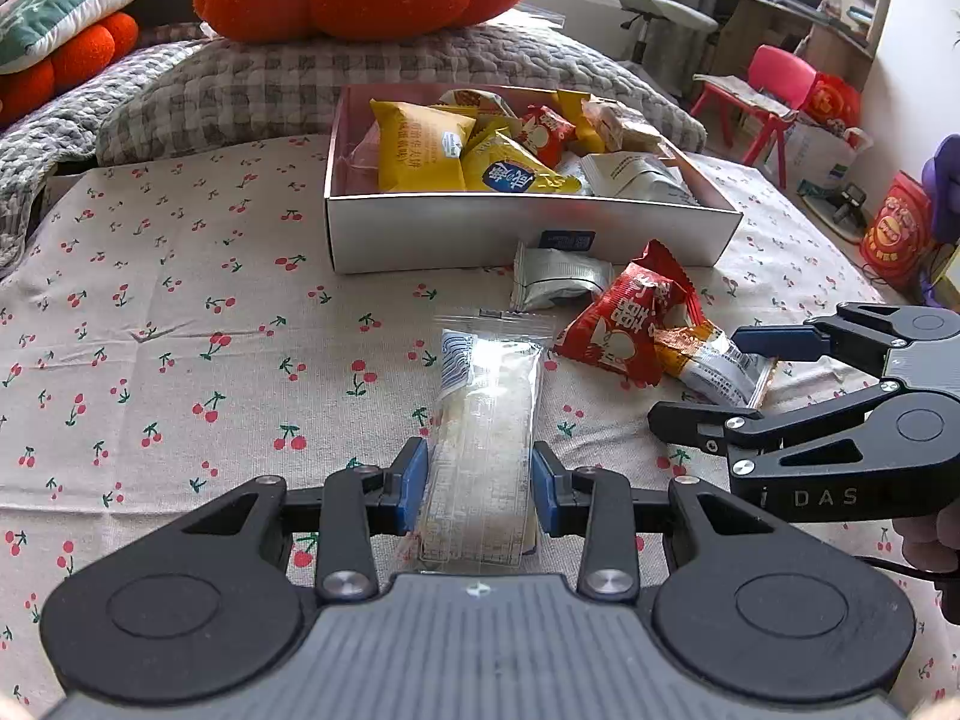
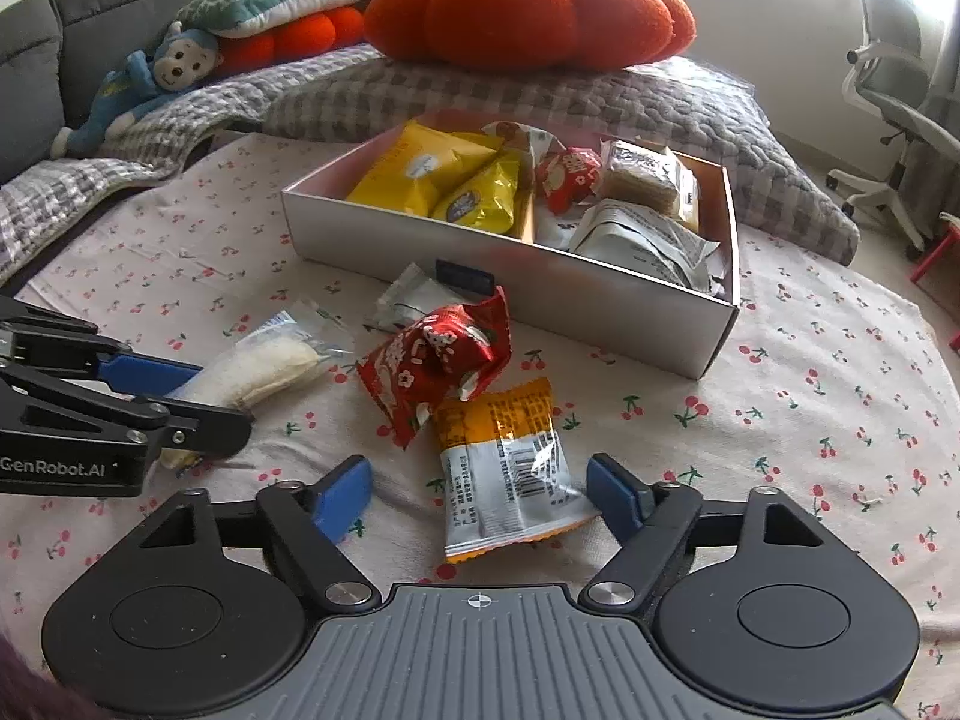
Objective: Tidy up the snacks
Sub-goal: 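Grasp the white bread packet with the left tool while the right grasps the orange-white packet, then carry the white bread packet and orange-white packet into the box with both tools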
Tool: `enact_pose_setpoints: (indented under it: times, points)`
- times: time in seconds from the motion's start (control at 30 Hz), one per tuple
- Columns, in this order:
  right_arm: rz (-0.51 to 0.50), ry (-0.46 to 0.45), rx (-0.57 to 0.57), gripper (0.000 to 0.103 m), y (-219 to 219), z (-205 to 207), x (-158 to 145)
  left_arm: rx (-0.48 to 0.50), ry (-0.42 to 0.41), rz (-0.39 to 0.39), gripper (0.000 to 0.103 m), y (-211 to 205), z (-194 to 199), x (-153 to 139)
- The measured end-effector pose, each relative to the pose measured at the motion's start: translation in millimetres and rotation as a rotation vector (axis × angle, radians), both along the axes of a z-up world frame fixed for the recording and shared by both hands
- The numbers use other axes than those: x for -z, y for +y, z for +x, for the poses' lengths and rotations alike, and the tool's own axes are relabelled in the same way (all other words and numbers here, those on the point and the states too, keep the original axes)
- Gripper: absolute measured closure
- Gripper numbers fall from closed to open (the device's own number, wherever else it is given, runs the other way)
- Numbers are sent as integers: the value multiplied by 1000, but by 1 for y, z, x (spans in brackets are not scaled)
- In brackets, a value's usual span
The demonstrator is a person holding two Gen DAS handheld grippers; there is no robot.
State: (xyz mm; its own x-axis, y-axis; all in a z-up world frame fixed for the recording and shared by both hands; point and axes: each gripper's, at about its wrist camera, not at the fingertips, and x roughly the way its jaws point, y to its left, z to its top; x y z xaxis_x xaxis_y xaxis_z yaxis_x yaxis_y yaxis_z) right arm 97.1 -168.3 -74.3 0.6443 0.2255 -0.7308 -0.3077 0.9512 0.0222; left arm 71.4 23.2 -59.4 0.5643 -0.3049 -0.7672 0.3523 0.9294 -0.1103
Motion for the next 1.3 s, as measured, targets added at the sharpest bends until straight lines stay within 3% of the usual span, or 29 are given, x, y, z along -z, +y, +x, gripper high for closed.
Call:
enact_pose_setpoints:
  times: [0.2,0.27,0.33,1.3]
  points:
    - [9,-1,-10,42,0,0,-2,0,0,1,69,0,0,0]
    - [9,-5,-17,57,0,0,-2,-1,1,0,69,0,0,0]
    - [5,-6,-24,62,1,-1,-4,-2,2,-2,69,1,0,0]
    - [35,-10,19,65,-15,-15,-37,10,-1,-30,88,-3,-2,-21]
